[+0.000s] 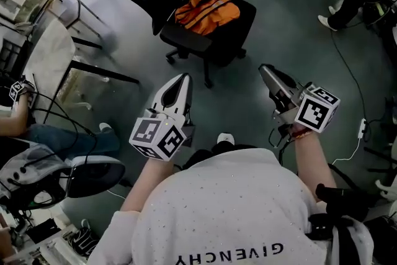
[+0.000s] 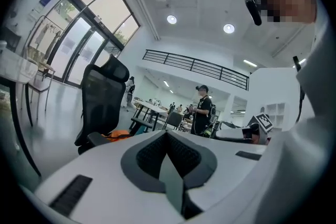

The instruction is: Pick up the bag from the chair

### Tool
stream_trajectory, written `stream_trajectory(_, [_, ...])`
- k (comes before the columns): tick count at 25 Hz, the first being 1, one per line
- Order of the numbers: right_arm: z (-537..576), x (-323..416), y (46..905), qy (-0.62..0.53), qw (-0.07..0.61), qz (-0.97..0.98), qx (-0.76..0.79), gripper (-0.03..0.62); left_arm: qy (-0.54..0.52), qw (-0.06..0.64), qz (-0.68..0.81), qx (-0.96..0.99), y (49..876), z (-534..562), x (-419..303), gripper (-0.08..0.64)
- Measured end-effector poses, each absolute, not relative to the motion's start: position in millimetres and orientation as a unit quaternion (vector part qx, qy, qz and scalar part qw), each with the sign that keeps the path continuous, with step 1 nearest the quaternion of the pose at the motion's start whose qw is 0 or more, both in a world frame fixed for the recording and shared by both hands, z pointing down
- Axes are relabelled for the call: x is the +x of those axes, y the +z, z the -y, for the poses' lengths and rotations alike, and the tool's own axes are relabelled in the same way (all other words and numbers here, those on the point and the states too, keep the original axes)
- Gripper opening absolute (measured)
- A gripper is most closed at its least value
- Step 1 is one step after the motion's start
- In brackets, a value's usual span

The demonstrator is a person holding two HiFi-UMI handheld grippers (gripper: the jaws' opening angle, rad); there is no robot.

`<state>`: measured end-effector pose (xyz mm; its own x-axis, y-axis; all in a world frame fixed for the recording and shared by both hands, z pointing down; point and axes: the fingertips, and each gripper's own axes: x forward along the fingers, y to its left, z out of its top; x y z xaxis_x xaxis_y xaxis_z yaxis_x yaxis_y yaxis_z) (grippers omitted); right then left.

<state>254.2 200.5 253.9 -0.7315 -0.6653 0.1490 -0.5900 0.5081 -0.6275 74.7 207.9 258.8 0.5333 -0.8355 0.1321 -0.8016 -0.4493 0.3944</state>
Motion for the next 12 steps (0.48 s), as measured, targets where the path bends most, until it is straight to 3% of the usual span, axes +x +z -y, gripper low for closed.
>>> stream_trajectory(5, [-171, 212, 289, -0.315, 0.010, -0.887, -0.338, 0.005, -0.043, 0.217, 0.492, 0.842, 283, -177, 67, 0.000])
stream_trajectory(12, [-115, 185, 314, -0.337, 0.030, -0.875, -0.345, 0.005, 0.000, 0.225, 0.510, 0.830, 326, -126, 44, 0.000])
